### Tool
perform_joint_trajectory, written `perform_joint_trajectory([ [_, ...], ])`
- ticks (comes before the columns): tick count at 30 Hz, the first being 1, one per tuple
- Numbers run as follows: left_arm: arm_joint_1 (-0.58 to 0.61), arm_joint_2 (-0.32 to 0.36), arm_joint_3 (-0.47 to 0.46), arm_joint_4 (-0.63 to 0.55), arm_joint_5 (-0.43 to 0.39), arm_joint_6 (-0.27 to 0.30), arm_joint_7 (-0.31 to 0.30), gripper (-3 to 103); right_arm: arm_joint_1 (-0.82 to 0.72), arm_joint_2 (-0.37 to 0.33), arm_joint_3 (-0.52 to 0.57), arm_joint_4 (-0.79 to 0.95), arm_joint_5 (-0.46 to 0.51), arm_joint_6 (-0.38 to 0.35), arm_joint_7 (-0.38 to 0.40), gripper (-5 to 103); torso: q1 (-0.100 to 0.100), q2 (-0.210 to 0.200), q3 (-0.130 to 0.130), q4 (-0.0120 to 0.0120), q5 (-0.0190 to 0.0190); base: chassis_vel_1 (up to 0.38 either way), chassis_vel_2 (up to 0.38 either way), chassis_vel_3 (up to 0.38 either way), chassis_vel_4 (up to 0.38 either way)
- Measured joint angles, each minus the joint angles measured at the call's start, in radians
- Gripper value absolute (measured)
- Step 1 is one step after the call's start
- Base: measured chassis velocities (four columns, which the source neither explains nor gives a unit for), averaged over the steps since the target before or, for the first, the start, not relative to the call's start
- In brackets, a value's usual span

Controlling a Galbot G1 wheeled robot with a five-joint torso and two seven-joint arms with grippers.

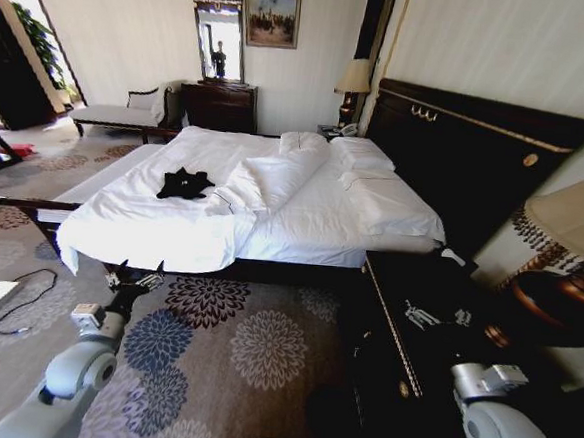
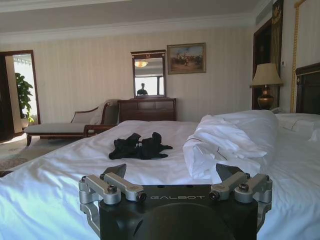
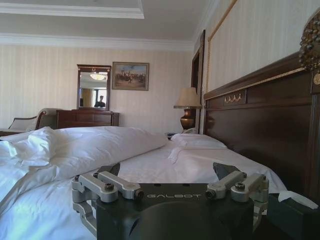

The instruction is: Fold the clothes on the bed.

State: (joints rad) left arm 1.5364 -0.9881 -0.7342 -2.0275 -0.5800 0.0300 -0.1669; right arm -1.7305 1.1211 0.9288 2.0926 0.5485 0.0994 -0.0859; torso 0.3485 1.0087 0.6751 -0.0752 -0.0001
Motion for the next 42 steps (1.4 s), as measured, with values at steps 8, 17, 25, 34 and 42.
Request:
perform_joint_trajectory([
  [8, 0.004, -0.002, 0.002, -0.001, 0.007, 0.000, 0.000, 100, 0.001, 0.005, -0.005, -0.003, 0.005, 0.001, -0.006, 100, 0.000, 0.000, 0.000, 0.0000, 0.0001, -0.073, 0.075, 0.089, -0.071],
  [17, 0.009, -0.006, 0.000, 0.000, 0.007, 0.000, 0.000, 100, 0.005, 0.009, -0.014, -0.006, 0.010, 0.002, -0.005, 100, 0.000, 0.000, 0.000, 0.0000, 0.0001, -0.096, 0.094, 0.101, -0.093],
  [25, 0.010, -0.007, 0.000, 0.000, 0.006, 0.000, 0.000, 100, 0.001, 0.014, -0.014, -0.006, 0.013, 0.006, -0.013, 100, 0.000, 0.000, 0.000, 0.0000, 0.0000, -0.126, 0.145, 0.141, -0.138],
  [34, 0.017, -0.012, -0.005, 0.001, 0.005, -0.005, 0.003, 100, -0.002, 0.023, -0.012, -0.005, 0.012, 0.012, -0.015, 100, 0.000, 0.000, 0.000, 0.0000, 0.0001, -0.166, 0.148, 0.155, -0.169],
  [42, 0.012, -0.017, -0.011, 0.001, -0.002, -0.005, 0.003, 100, -0.002, 0.029, -0.011, -0.004, 0.012, 0.013, -0.017, 100, 0.000, 0.000, 0.000, -0.0001, 0.0001, -0.159, 0.177, 0.153, -0.167],
])
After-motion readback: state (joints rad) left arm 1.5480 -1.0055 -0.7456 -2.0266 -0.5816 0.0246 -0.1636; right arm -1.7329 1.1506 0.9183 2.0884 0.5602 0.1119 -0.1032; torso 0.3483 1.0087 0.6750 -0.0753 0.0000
